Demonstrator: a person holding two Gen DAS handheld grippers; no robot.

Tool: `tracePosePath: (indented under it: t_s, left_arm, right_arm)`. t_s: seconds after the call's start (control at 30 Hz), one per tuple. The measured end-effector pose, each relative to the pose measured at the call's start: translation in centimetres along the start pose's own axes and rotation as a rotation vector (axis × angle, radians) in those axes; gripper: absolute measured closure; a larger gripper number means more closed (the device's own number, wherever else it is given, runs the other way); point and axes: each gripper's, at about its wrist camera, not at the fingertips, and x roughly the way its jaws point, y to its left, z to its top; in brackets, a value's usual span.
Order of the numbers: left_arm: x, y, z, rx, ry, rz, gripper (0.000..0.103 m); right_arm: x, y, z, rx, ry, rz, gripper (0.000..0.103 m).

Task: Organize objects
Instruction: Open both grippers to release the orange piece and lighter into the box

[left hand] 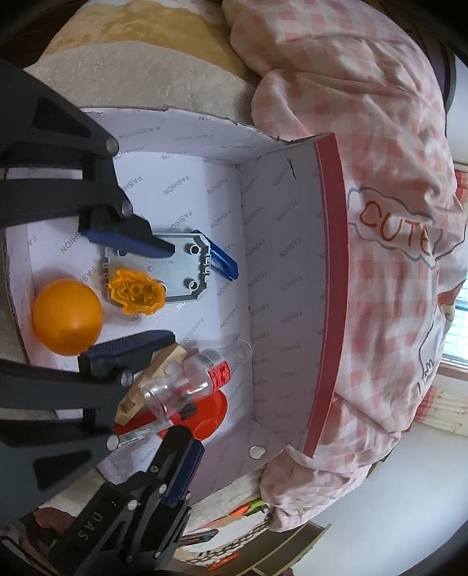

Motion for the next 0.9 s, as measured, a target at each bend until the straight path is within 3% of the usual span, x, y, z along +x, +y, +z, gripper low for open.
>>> tracePosePath:
  t_s: [0.37, 0.6, 0.9]
  left_arm:
    - [0.1, 0.2, -0.1, -0.029, 0.002, -0.011, 0.057]
    - [-0.2, 0.2, -0.2, -0.031, 0.011, -0.009, 0.057]
    - [-1.5, -0.2, -0.3, -0.022, -0.008, -0.013, 0.057]
  right_arm:
    - [-0.1, 0.5, 0.0, -0.010, -0.013, 0.005, 0.071]
    - [-1.3, 0.6, 0.1, 0.006, -0.062, 0.035, 0.058]
    - [-2.8, 0.1, -0.2, 0.045, -0.087, 0.053, 0.057]
